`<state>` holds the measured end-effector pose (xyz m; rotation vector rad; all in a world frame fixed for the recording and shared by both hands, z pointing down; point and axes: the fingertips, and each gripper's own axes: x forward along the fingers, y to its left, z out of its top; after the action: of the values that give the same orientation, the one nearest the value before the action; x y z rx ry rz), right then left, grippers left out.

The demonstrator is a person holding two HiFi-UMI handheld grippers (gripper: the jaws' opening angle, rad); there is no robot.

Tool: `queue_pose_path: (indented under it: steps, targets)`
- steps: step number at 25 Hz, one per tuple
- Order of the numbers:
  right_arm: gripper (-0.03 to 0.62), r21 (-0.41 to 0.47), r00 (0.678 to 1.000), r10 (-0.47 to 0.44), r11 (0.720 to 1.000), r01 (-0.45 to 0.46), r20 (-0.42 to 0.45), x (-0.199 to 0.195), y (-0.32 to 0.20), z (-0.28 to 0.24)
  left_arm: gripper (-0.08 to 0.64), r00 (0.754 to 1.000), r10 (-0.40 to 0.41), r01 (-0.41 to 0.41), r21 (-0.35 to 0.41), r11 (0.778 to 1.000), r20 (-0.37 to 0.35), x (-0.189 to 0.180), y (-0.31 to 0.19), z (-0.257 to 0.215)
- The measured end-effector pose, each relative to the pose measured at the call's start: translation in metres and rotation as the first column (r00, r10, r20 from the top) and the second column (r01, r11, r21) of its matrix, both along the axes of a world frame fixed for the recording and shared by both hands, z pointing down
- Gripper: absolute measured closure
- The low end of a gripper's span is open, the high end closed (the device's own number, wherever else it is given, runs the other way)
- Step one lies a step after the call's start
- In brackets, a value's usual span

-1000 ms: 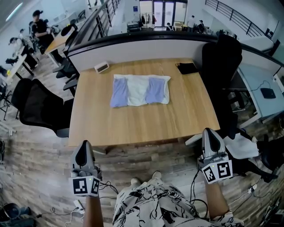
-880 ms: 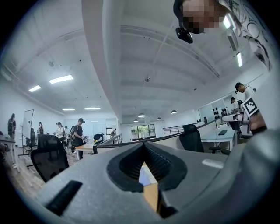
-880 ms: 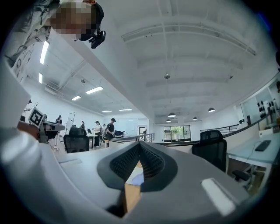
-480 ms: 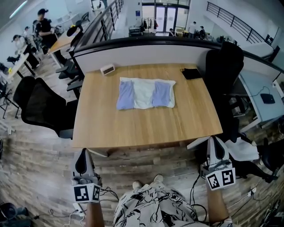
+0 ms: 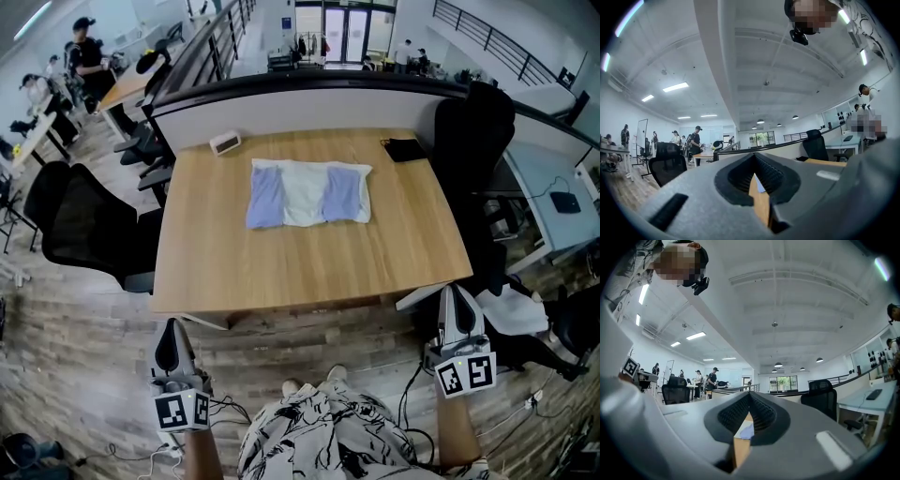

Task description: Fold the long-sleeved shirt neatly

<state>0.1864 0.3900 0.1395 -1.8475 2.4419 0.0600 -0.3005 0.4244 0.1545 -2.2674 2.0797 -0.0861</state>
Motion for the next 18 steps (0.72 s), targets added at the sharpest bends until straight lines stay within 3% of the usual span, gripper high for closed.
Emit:
queue_pose_path:
  steps: [18]
  targets:
    - [0.584, -0.012, 1.0, -0.028, 1.0, 0.028, -0.008, -0.008, -0.011, 0.001, 0.56, 1.0, 0.015, -0.014, -0.011, 1.0, 0.019, 0.011, -0.009, 0.003]
